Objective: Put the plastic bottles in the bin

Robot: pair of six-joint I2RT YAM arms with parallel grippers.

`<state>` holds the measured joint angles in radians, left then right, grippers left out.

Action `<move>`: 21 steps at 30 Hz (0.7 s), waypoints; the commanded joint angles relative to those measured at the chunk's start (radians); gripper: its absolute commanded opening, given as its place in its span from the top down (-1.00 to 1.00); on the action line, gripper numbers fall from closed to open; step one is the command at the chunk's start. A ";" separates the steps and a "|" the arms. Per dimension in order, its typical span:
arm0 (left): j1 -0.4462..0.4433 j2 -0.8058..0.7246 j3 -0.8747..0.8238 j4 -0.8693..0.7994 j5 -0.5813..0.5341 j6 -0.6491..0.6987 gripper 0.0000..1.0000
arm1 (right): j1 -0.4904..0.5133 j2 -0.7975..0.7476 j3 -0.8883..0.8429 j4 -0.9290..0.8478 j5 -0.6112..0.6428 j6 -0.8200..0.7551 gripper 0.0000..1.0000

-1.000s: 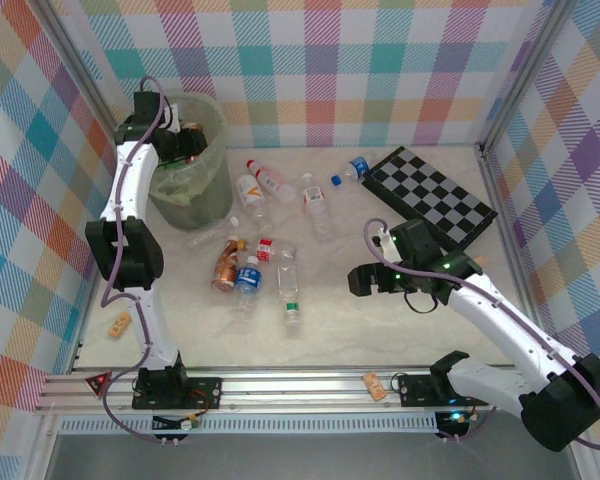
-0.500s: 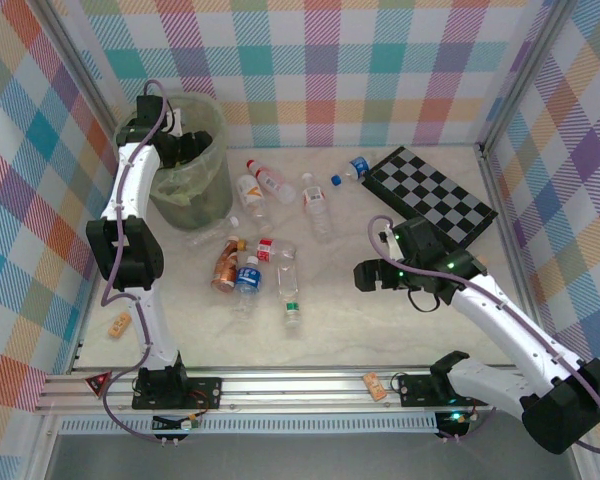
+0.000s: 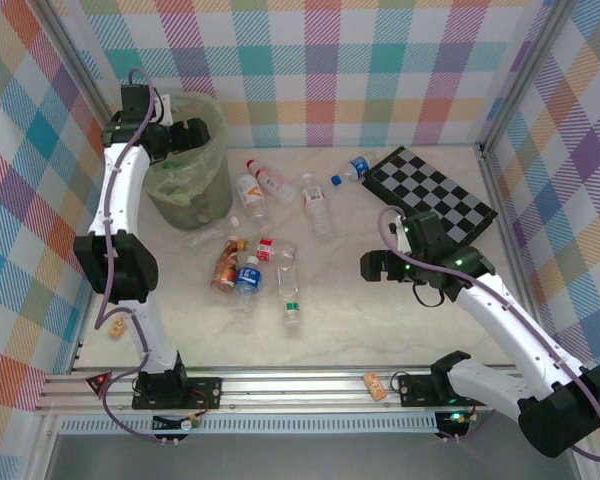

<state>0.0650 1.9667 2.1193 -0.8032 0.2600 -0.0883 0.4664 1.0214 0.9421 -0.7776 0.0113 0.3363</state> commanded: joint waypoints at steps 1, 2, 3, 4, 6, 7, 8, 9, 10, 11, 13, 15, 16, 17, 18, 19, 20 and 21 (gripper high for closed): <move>-0.007 -0.094 0.016 0.006 -0.029 0.013 -0.84 | -0.011 0.019 0.054 0.051 -0.001 0.045 -0.98; -0.007 -0.110 0.012 0.009 -0.035 0.014 -0.84 | -0.012 0.028 0.066 0.061 0.013 0.064 -0.98; -0.007 -0.129 0.008 0.009 -0.042 0.015 -0.85 | -0.014 0.040 0.083 0.071 0.029 0.090 -0.98; -0.008 -0.153 0.005 0.007 -0.048 0.016 -0.86 | -0.013 0.054 0.098 0.086 0.041 0.116 -0.98; -0.007 -0.204 -0.017 0.008 -0.063 0.018 -0.86 | -0.015 0.083 0.126 0.114 0.062 0.184 -0.98; -0.007 -0.240 -0.041 0.010 -0.076 0.018 -0.87 | -0.014 0.102 0.144 0.126 0.077 0.217 -0.98; -0.007 -0.273 -0.067 0.012 -0.090 0.014 -0.88 | -0.015 0.126 0.160 0.136 0.091 0.261 -0.98; -0.007 -0.326 -0.115 0.020 -0.105 -0.003 -0.89 | -0.016 0.153 0.182 0.139 0.107 0.304 -0.98; -0.008 -0.389 -0.190 0.047 -0.104 -0.029 -0.89 | -0.015 0.188 0.205 0.145 0.128 0.346 -0.98; -0.010 -0.437 -0.271 0.085 -0.092 -0.059 -0.89 | -0.015 0.218 0.228 0.148 0.154 0.382 -0.98; -0.025 -0.573 -0.466 0.186 -0.064 -0.133 -0.87 | -0.017 0.313 0.302 0.127 0.219 0.448 -0.98; -0.067 -0.681 -0.612 0.232 -0.061 -0.182 -0.86 | -0.018 0.413 0.396 0.091 0.270 0.489 -0.98; -0.100 -0.726 -0.666 0.236 -0.078 -0.192 -0.86 | -0.020 0.471 0.458 0.066 0.292 0.505 -0.98; -0.131 -0.760 -0.698 0.223 -0.103 -0.198 -0.86 | -0.021 0.521 0.515 0.047 0.304 0.515 -0.98; -0.171 -0.793 -0.729 0.213 -0.134 -0.206 -0.86 | -0.022 0.576 0.577 0.032 0.316 0.522 -0.98; -0.208 -0.822 -0.753 0.200 -0.152 -0.211 -0.86 | -0.023 0.634 0.641 0.011 0.324 0.531 -0.98; -0.245 -0.845 -0.770 0.187 -0.175 -0.221 -0.86 | -0.023 0.690 0.696 -0.003 0.330 0.537 -0.98; -0.284 -0.872 -0.792 0.179 -0.191 -0.232 -0.86 | -0.024 0.749 0.761 -0.016 0.338 0.547 -0.98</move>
<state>-0.1539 1.1416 1.3697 -0.6437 0.1337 -0.2642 0.4500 1.6779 1.5837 -0.7277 0.2802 0.8101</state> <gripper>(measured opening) 0.931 0.990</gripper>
